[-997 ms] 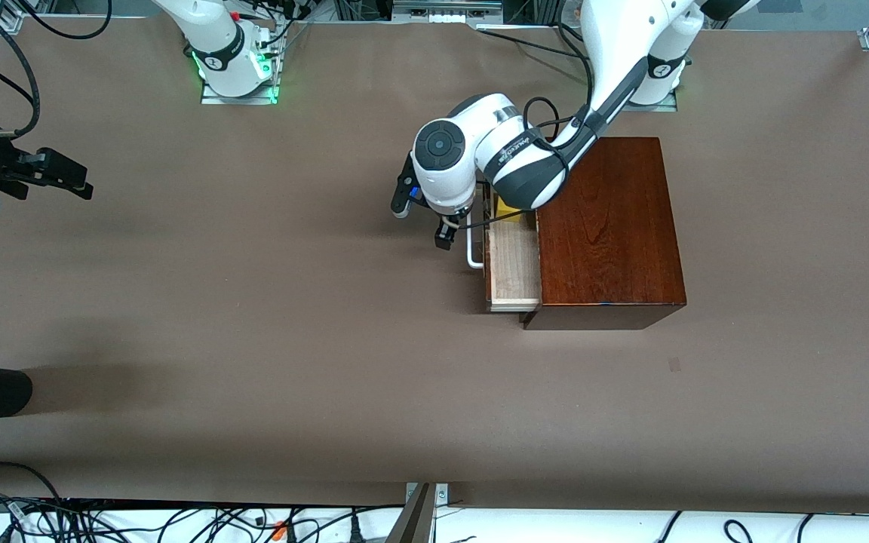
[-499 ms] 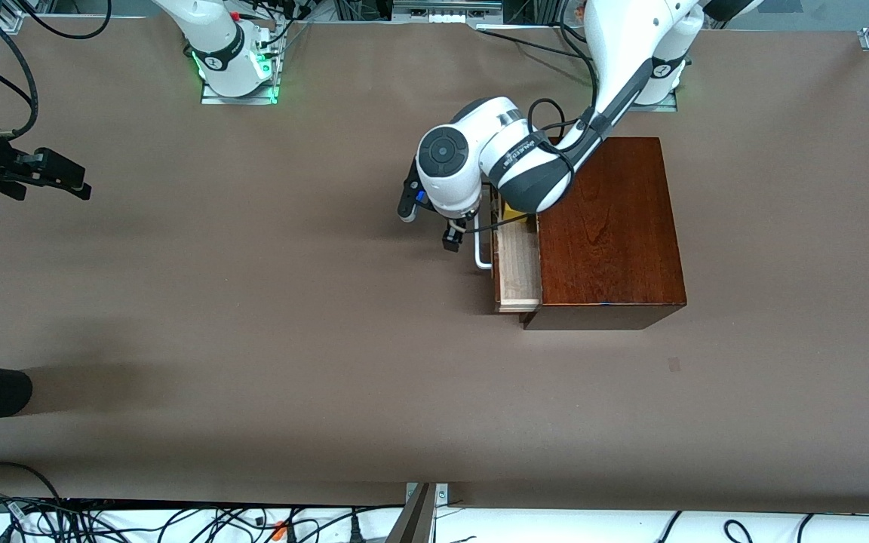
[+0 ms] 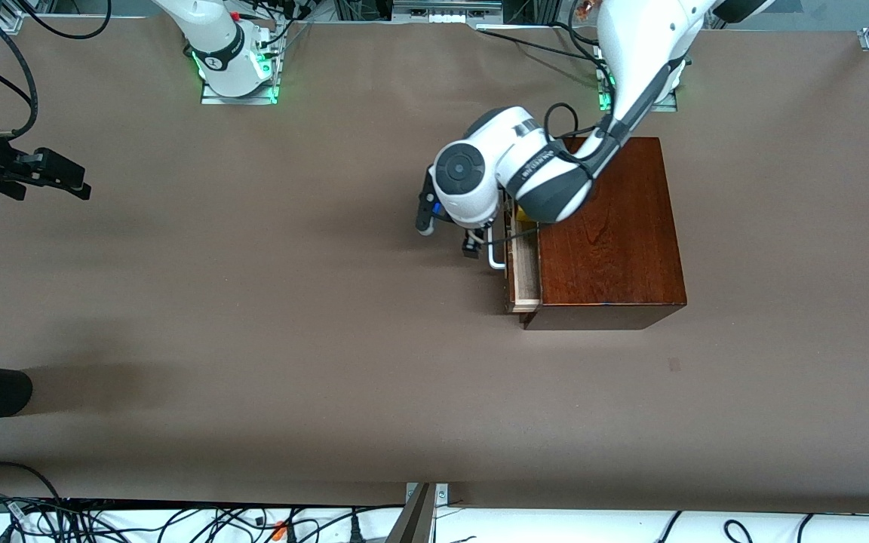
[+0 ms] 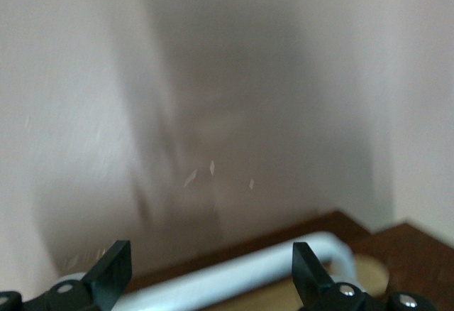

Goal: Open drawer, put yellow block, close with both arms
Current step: 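Push the drawer shut into the box with the left gripper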

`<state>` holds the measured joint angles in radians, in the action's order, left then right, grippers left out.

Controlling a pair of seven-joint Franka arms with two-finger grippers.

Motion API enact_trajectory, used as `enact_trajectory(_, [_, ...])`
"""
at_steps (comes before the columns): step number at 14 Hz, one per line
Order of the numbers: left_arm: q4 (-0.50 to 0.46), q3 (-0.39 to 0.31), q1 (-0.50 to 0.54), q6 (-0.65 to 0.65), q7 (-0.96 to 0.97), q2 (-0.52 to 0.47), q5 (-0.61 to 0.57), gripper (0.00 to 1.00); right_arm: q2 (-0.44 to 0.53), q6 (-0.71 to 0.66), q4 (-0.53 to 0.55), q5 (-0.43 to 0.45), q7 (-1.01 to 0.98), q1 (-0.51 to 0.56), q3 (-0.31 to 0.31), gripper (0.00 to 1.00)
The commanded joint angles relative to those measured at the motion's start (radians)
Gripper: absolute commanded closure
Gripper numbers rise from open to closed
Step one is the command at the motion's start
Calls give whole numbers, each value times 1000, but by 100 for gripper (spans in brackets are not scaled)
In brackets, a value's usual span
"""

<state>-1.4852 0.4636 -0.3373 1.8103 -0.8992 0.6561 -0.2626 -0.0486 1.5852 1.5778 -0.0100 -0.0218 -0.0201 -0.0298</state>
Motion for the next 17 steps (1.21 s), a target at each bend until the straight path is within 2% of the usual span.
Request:
enact_trajectory(1, [-23, -11, 47, -34, 9, -35, -44, 0, 19, 9, 19, 8, -6, 15, 16, 0])
enact_trajectory(6, [-23, -11, 60, -43, 22, -35, -43, 0, 21, 6, 19, 7, -6, 15, 15, 0])
enact_trajectory(10, [-21, -11, 61, -98, 49, -58, -44, 0, 21, 3, 19, 7, -4, 15, 15, 0])
enact_trajectory(17, [-18, -6, 77, -98, 55, -64, -31, 0, 19, 4, 18, 7, -6, 15, 15, 0])
